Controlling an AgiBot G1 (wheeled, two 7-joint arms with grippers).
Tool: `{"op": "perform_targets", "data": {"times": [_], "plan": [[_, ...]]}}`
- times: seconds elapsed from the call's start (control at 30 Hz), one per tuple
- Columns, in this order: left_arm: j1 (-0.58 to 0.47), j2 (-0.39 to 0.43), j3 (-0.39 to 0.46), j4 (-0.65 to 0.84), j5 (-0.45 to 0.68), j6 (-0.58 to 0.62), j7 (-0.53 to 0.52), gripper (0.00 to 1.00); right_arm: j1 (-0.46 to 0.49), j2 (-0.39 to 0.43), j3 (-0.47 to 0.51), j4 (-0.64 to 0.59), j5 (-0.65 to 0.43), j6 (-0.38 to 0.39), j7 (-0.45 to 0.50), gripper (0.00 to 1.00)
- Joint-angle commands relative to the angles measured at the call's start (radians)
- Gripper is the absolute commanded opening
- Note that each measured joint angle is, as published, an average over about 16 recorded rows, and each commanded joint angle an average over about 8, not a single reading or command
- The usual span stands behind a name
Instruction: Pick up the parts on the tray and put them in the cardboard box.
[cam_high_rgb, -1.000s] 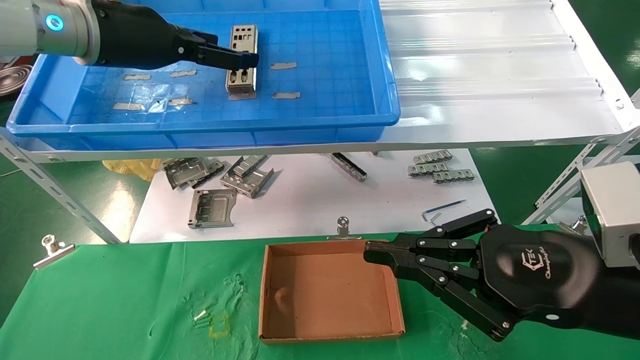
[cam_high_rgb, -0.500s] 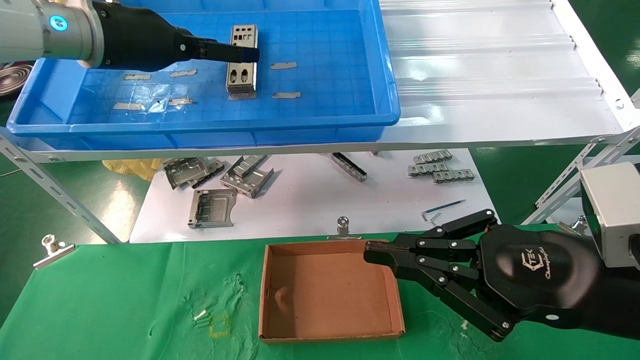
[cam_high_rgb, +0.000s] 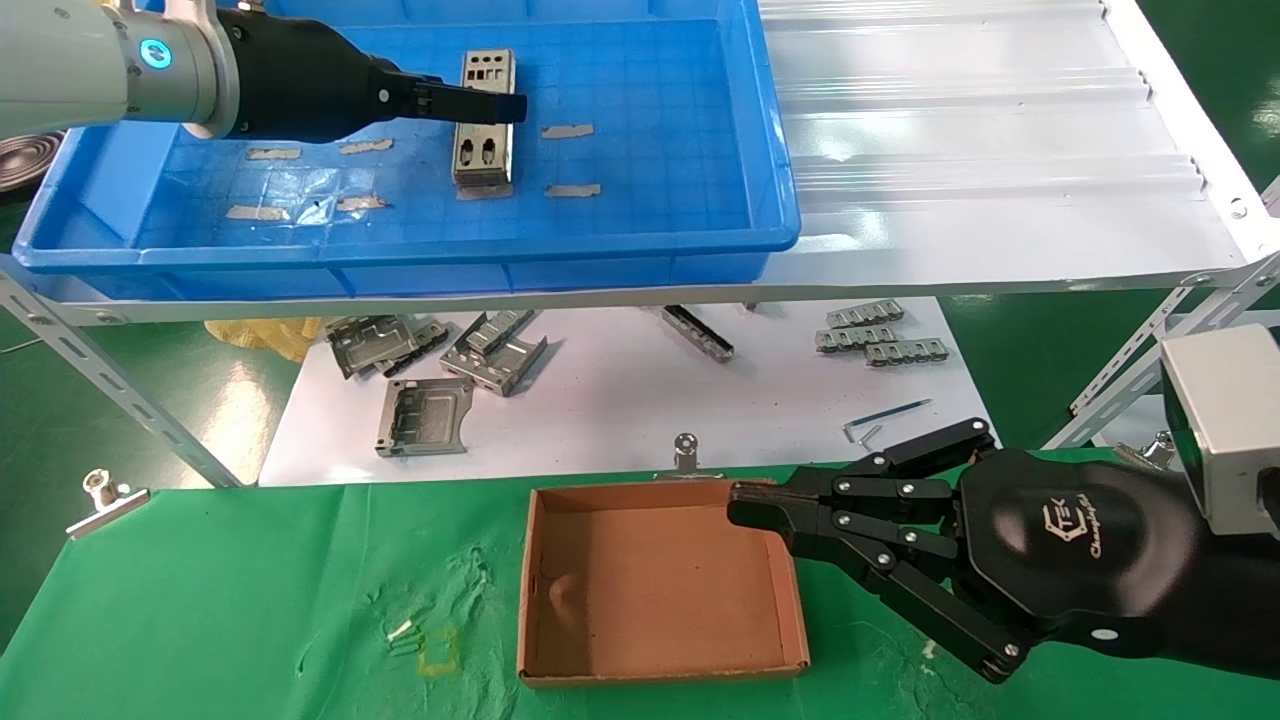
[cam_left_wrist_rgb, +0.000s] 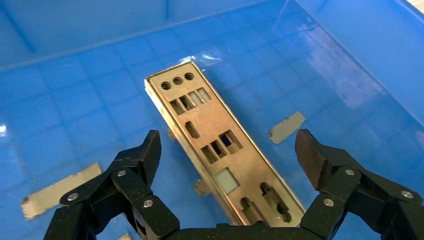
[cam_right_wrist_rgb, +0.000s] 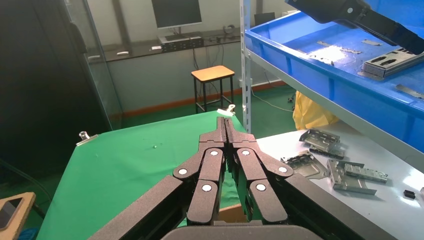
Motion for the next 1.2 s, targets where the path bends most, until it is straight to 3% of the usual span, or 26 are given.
{"op": "perform_targets", "data": {"times": [0.03,1.2], "plan": [[-0.002,0.003,0.001,0.003,0.002,-0.009,0.003,0.00,0.000,0.000,0.000,0.000,0.000,0.000,0.000,0.00],[-0.025,0.032,0.015,0.048,0.023,-0.066,0.025,0.00,0.000,0.000,0.000,0.000,0.000,0.000,0.000,0.00]]}}
